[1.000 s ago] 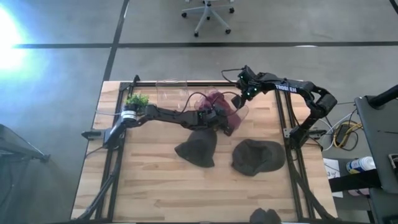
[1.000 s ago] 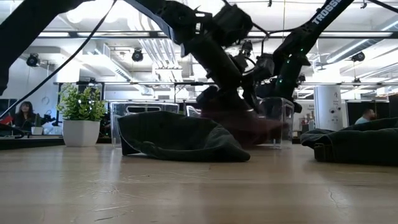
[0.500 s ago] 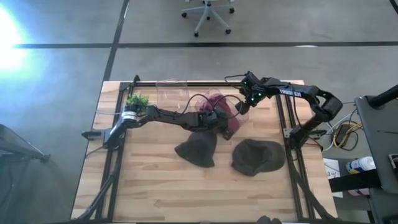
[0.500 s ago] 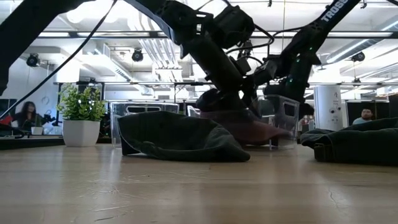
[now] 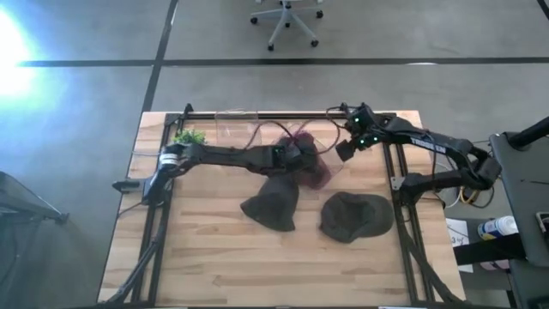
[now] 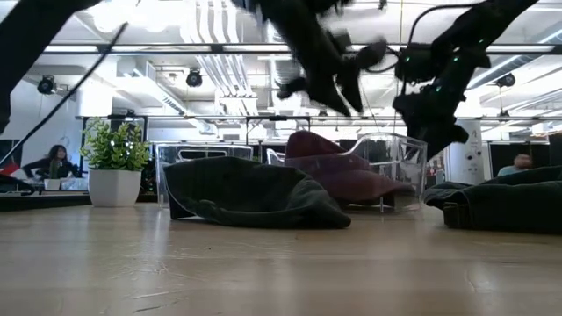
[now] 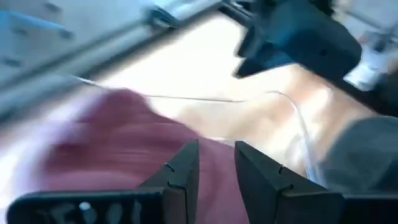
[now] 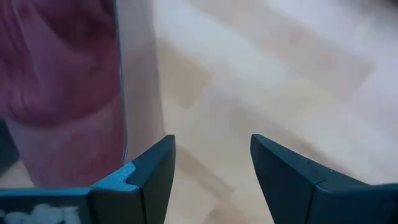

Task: Pick & Place hat
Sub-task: Adjust the right transparent bin on the table

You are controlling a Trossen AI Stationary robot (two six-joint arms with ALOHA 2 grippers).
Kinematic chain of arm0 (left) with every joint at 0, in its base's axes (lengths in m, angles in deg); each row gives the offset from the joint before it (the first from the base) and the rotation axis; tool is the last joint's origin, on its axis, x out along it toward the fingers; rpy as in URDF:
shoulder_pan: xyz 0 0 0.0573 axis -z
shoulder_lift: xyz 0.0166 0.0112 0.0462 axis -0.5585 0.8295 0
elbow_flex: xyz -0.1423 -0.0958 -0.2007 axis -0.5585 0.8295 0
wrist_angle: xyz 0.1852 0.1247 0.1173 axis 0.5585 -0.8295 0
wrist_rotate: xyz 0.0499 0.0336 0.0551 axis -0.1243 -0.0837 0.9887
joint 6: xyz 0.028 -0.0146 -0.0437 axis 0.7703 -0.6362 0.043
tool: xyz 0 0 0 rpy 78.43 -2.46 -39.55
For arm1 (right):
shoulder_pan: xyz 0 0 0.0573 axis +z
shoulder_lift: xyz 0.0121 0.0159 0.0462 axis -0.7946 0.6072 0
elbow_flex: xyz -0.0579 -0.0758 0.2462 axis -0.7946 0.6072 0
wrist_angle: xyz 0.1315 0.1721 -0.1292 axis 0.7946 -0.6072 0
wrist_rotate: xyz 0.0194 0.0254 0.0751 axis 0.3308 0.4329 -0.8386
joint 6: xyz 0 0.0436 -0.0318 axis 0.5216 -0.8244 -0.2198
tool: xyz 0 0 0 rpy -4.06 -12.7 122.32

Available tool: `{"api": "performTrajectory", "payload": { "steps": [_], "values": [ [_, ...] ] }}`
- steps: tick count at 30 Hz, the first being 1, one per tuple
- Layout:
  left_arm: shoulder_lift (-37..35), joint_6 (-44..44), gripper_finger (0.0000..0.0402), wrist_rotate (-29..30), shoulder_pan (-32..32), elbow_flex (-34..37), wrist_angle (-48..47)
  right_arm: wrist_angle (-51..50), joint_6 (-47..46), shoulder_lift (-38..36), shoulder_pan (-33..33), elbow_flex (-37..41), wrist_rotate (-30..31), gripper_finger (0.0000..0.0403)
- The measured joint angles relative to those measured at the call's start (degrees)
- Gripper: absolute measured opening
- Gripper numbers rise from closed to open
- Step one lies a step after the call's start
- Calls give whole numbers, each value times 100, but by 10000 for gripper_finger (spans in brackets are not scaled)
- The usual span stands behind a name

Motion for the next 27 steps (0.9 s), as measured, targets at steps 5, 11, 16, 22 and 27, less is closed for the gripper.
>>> {"api": "performTrajectory", "payload": {
  "steps": [5,11,16,22,27],
  "values": [
    [-138,-1356,97,282,81,-368,-2185,161,81,-6,-98,-148,-20,205],
    [-180,-2437,97,-499,183,-284,-2609,223,171,695,-112,-351,-228,205],
    [-103,-2815,97,-825,144,32,-2666,219,406,1231,-112,-559,-343,205],
    [-76,-3008,97,-1109,103,566,-2463,217,629,1590,-112,-874,-399,205],
    [-78,-2976,97,-1047,-109,820,-2039,211,769,1703,-112,-1016,-539,205]
  ]
}}
